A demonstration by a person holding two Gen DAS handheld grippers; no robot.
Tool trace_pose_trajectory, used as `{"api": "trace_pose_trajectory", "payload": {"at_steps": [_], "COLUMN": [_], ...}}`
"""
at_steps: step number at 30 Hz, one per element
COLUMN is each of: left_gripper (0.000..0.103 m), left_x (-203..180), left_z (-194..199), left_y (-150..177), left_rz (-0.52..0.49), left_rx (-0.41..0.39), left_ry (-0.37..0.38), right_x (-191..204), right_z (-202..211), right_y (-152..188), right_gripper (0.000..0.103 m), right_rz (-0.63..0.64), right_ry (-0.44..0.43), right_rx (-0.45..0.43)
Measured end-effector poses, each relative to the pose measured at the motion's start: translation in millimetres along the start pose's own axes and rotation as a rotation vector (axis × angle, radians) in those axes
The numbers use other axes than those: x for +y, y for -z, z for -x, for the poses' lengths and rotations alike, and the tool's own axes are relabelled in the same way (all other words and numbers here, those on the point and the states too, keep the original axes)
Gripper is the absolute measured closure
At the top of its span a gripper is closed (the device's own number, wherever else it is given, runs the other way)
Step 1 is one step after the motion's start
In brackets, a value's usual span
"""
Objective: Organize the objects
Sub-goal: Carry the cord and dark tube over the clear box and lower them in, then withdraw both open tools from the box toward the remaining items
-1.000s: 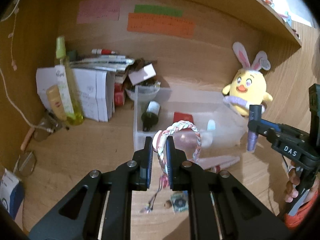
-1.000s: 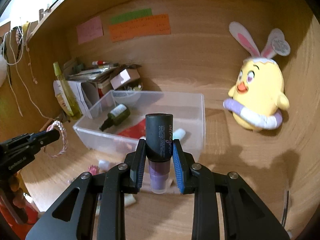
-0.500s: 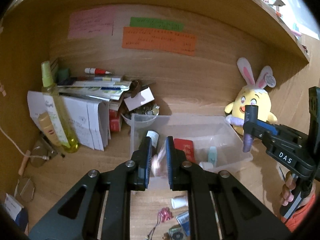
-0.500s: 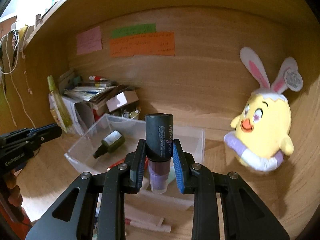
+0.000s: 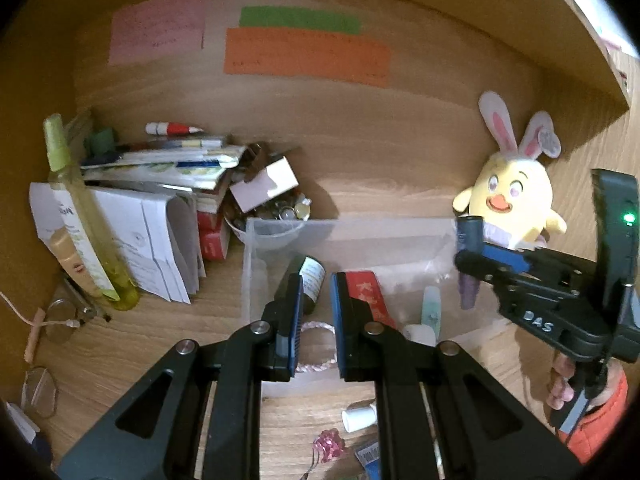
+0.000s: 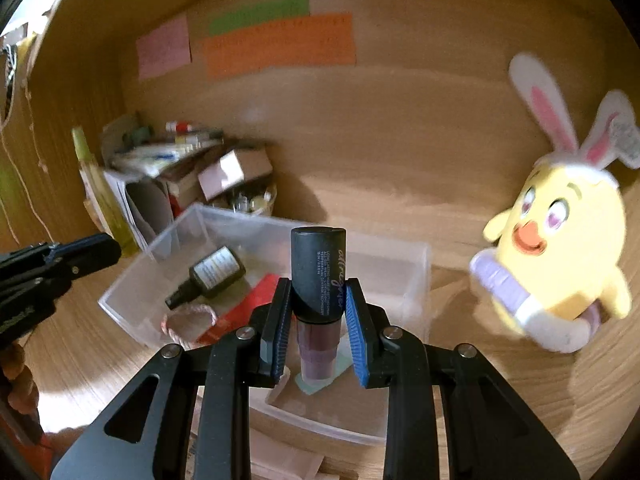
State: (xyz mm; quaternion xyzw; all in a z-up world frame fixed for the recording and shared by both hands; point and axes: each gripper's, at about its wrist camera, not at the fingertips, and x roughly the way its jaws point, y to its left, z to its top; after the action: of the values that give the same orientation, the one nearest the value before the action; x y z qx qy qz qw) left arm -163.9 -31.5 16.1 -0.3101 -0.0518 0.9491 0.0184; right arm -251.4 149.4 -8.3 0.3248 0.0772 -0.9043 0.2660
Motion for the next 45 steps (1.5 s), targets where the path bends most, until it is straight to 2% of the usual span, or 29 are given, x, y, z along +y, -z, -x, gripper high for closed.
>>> {"api": "trace_pose_trajectory", "payload": {"at_steps": [2, 6, 10, 12, 17, 23, 33, 37, 42, 45], "left_gripper": [0.090, 0.069, 0.056, 0.044, 0.033, 0.032, 0.030, 0.028, 0.028, 0.028], "left_x": [-1, 0, -1, -1, 3, 11, 18, 15, 5, 0], "left_z": [-4, -9, -6, -4, 4, 10, 31, 35, 32, 31], "left_y": [3, 9, 14, 16, 25, 41, 64, 75, 96, 107], "left_rz": [-0.006, -0.003, -0.019, -0.024, -0.033, -0.027, -0.029, -0.026, -0.026, -0.029], "left_rx": [0.017, 0.052, 0.055, 0.051, 0.055, 0.092, 0.113, 0.129, 0.179, 0.206], "left_ry": [0.006, 0.031, 0.027, 0.021, 0.010, -0.003, -0.017, -0.002, 0.039, 0.055], "right_x": [0, 0, 1, -1, -2, 0, 15, 28, 43, 49], "right_z": [-8, -22, -31, -32, -36, -31, 12, 32, 44, 45], "right_y": [3, 8, 11, 12, 14, 13, 16, 30, 61, 80], "right_gripper": [0.079, 0.079, 0.079, 0.079, 0.079, 0.079, 0.058, 0.047, 0.046, 0.046], "right_rz": [0.004, 0.010, 0.017, 0.014, 0.004, 0.004, 0.020, 0.023, 0.016, -0.008], "right_ry": [0.002, 0.003, 0.008, 0.012, 0.032, 0.051, 0.035, 0.008, -0.003, -0.048], "right_rx": [0.022, 0.065, 0.097, 0.106, 0.123, 0.121, 0.045, 0.020, 0.034, 0.073]}}
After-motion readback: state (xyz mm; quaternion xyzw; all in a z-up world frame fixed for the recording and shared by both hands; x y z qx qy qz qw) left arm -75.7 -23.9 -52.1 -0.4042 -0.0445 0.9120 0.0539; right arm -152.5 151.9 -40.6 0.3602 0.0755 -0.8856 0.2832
